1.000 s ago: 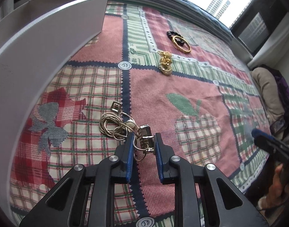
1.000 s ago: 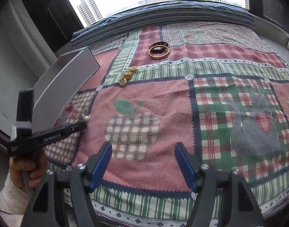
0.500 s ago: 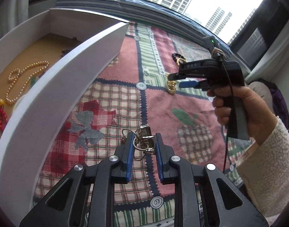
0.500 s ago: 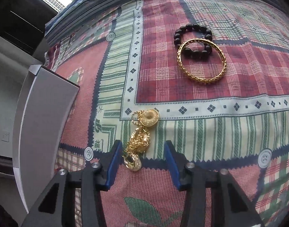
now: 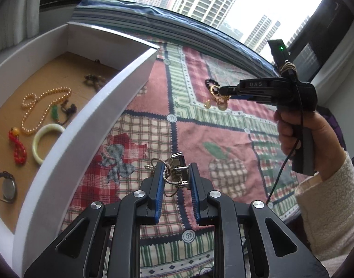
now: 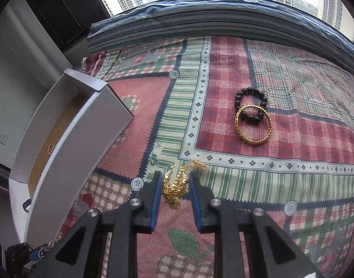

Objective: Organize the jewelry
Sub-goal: 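Carry the keychain and gold pendant into the box and open both grippers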

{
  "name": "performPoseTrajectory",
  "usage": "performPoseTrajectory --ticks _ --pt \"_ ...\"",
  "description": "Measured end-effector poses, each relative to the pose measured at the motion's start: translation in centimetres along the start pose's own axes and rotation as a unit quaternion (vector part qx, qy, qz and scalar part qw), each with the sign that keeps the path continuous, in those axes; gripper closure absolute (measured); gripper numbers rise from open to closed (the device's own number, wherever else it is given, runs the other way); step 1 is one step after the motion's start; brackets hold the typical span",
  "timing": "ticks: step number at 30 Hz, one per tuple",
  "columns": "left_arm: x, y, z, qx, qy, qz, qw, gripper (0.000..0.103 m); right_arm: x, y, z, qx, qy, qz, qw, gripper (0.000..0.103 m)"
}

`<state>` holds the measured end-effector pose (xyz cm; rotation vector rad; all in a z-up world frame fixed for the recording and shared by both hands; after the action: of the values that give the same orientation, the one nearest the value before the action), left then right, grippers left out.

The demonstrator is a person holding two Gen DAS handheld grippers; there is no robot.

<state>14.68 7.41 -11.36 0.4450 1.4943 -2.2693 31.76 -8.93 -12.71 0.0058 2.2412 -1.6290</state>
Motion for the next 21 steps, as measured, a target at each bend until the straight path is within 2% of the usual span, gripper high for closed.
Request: performPoseTrajectory --ticks 6,13,17,21 --pt "-2.6 -6.9 -0.8 0.012 -0.013 0.033 0.9993 0.088 -0.1 -5.9 -5.1 -0.026 -0.055 0.034 0.998 0.08" --pt "-6.1 -15.6 -6.3 -0.034 -0.04 0.1 0.9936 0.088 -1.0 -12.5 -15.1 -0.083 -0.141 0.092 0.982 0.08" --pt "-6.9 -17.4 -10.2 -0.068 -0.061 0.119 0.9886 0.088 -1.6 -13.5 -21.1 -0.123 -0.178 0.101 0.971 0.08" --pt "-6.4 -16.9 -14.7 -0.086 -0.094 0.117 0.9849 0.088 -2.0 -11.4 -25.8 -0.143 -0.202 0.083 0.965 0.08"
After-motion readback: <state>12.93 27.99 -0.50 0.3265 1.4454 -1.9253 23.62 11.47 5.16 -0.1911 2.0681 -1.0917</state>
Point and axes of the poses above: each gripper's, at about its wrist camera, not at the fingertips, and y roughly the way its jaws point, z to its right, x to its underside, the point moved 10 cm from there along y, roughly the way its jaws point, and after that the axes turned 6 degrees about -z, right-handed, at the moved point
